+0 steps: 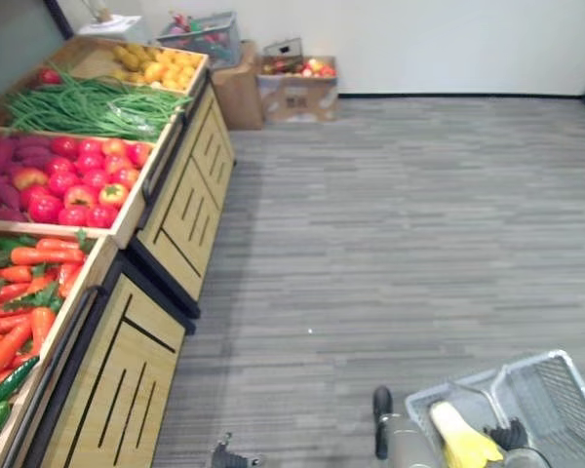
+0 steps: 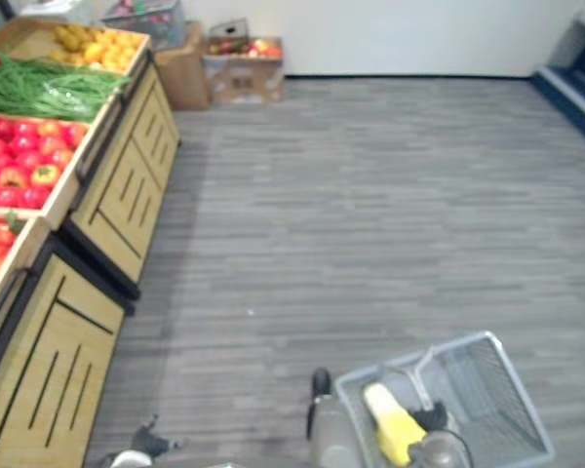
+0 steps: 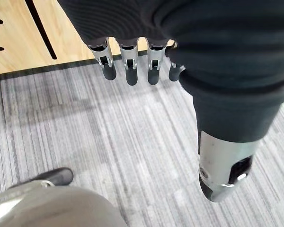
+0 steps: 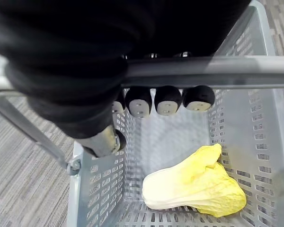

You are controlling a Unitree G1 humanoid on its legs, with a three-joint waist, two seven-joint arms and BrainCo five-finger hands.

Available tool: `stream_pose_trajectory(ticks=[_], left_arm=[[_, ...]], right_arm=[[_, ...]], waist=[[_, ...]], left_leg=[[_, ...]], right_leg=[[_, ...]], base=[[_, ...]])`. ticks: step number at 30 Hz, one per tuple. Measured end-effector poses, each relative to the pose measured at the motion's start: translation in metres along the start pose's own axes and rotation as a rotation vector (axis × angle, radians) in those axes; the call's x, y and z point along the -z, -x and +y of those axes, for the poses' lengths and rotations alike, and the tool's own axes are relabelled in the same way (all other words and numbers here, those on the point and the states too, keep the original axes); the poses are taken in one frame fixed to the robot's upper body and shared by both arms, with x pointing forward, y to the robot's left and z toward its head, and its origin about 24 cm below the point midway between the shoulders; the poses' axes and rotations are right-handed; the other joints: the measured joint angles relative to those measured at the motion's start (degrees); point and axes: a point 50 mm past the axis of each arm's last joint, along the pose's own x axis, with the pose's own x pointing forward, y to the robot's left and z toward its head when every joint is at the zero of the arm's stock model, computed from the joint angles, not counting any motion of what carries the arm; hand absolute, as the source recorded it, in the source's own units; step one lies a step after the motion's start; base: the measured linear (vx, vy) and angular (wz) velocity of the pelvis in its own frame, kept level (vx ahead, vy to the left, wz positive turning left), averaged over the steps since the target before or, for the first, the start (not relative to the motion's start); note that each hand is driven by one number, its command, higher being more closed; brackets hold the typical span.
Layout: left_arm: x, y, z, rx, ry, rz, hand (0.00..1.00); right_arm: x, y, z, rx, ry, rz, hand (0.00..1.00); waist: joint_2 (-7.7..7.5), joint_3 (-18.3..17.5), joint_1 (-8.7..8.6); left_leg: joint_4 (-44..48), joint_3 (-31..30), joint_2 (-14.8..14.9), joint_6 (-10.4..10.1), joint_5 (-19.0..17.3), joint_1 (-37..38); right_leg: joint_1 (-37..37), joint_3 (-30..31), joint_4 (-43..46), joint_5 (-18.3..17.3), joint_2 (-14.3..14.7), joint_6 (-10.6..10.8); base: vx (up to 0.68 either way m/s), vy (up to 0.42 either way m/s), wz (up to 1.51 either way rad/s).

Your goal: Pick vegetable in the basket

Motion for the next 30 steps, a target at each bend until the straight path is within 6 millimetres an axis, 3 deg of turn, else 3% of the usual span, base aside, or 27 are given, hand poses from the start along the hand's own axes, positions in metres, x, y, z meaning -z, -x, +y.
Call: stream_pose_trajectory(ticks=[3,5,6,9,12,15,18,19,23,25,26,27,28,30], left_arm=[[0.0,0.0,0.002,-0.019,0.029,0.008,0.0],[0.001,0.0,0.004,-0.03,0.04,0.012,0.0],[0.003,0.0,0.006,-0.037,0.045,0.021,0.0],[0.005,-0.001,0.009,-0.049,0.047,0.031,0.0],[-0.002,-0.002,0.013,-0.07,0.055,0.006,0.0],[-0.002,-0.002,0.012,-0.069,0.049,0.009,0.0],[0.001,-0.001,0.01,-0.063,0.045,0.023,0.0],[0.003,-0.001,0.012,-0.065,0.042,0.035,0.0],[0.006,-0.002,0.021,-0.08,0.006,0.037,0.0],[0.013,-0.001,0.016,-0.052,-0.041,0.057,0.0],[0.015,0.0,0.016,-0.05,-0.046,0.062,0.0],[0.019,0.001,0.015,-0.047,-0.051,0.069,0.0],[0.02,0.002,0.015,-0.044,-0.059,0.069,0.0],[0.022,0.002,0.017,-0.048,-0.067,0.07,0.0]], right_arm=[[0.01,0.003,0.002,-0.007,-0.004,0.036,1.0],[0.021,0.007,0.003,-0.013,0.003,0.069,1.0],[0.025,0.007,0.001,-0.013,0.013,0.086,1.0],[0.028,0.007,0.0,-0.013,0.014,0.097,1.0],[0.033,0.009,-0.002,-0.005,0.007,0.115,1.0],[0.034,0.009,-0.003,-0.001,0.008,0.118,1.0],[0.033,0.008,-0.005,0.013,-0.013,0.119,1.0],[0.034,0.009,-0.002,0.009,-0.026,0.128,1.0],[0.03,0.009,0.004,-0.005,-0.038,0.12,1.0],[0.036,0.011,0.001,0.006,-0.021,0.133,1.0],[0.038,0.011,0.001,0.007,-0.021,0.137,1.0],[0.039,0.012,0.001,0.008,-0.02,0.14,1.0],[0.04,0.013,0.004,0.003,-0.022,0.145,1.0],[0.042,0.016,0.013,-0.023,-0.028,0.154,1.0]], waist=[[0.13,-0.06,-0.14],[-0.13,0.13,0.17],[-0.14,0.17,0.44],[-0.45,0.28,0.3],[-0.75,0.35,0.19],[-0.87,0.31,0.24],[-0.75,0.26,0.38],[-1.43,0.03,0.54],[-3.82,-0.75,1.8],[-3.63,-1.55,1.69],[-4.16,-1.55,1.61],[-3.63,-2.31,1.55],[-2.87,-2.78,1.27],[-3.32,-2.6,0.75]], left_leg=[[10.26,-3.47,0.72,-1.38,6.1,-4.45],[24.76,-3.57,1.72,-5.0,13.35,-10.5],[33.94,1.93,3.23,-5.09,13.18,-14.86],[36.87,13.52,4.77,-2.09,11.13,-19.37],[27.84,24.83,3.49,-0.95,9.88,-22.72],[14.01,29.62,1.02,-1.05,10.4,-22.54],[-1.89,30.35,-2.08,-0.59,17.14,-20.94],[-4.34,30.23,-3.46,4.23,19.36,-20.16],[-2.21,28.24,-7.93,5.68,14.38,-21.01],[-2.09,25.46,-12.05,8.17,10.82,-19.14],[-2.13,24.88,-12.54,8.35,10.65,-18.76],[-2.53,22.55,-13.69,8.67,10.12,-17.5],[-3.61,19.81,-14.38,9.35,10.01,-15.78],[-4.31,15.76,-14.38,10.14,10.0,-13.52]], right_leg=[[3.06,-3.33,2.14,-4.36,-0.33,-2.21],[8.66,-5.89,0.41,-7.2,-0.41,-3.1],[12.54,-7.55,-1.85,-7.68,-0.38,-3.74],[18.38,-10.22,-6.54,-7.84,-1.17,-3.98],[23.53,-15.95,-10.48,-7.76,-3.75,-2.73],[25.73,-19.72,-11.69,-8.08,-5.16,-1.48],[27.81,-23.54,-11.7,-8.92,-6.05,0.97],[28.88,-24.38,-10.88,-9.91,-6.92,2.59],[30.49,-24.39,-10.91,-9.19,-10.75,4.31],[28.06,-21.47,2.33,-6.76,-16.55,5.88],[26.6,-20.24,6.14,-5.17,-17.57,5.67],[23.38,-17.47,14.18,-0.33,-19.3,3.69],[20.03,-13.57,21.47,3.8,-19.6,0.89],[15.93,-8.11,29.14,-0.72,-15.4,1.28]], base=[[0.45,-0.373,0.51],[0.36,-0.279,0.63],[0.39,-0.286,0.48],[0.25,-0.137,0.46],[0.24,-0.042,0.9],[0.19,0.063,0.8],[0.25,0.199,0.72],[0.21,0.214,0.6],[0.23,0.235,0.49],[0.35,0.369,0.87],[0.33,0.277,0.78],[0.33,0.188,0.89],[0.42,0.188,1.17],[0.35,0.082,1.02]])
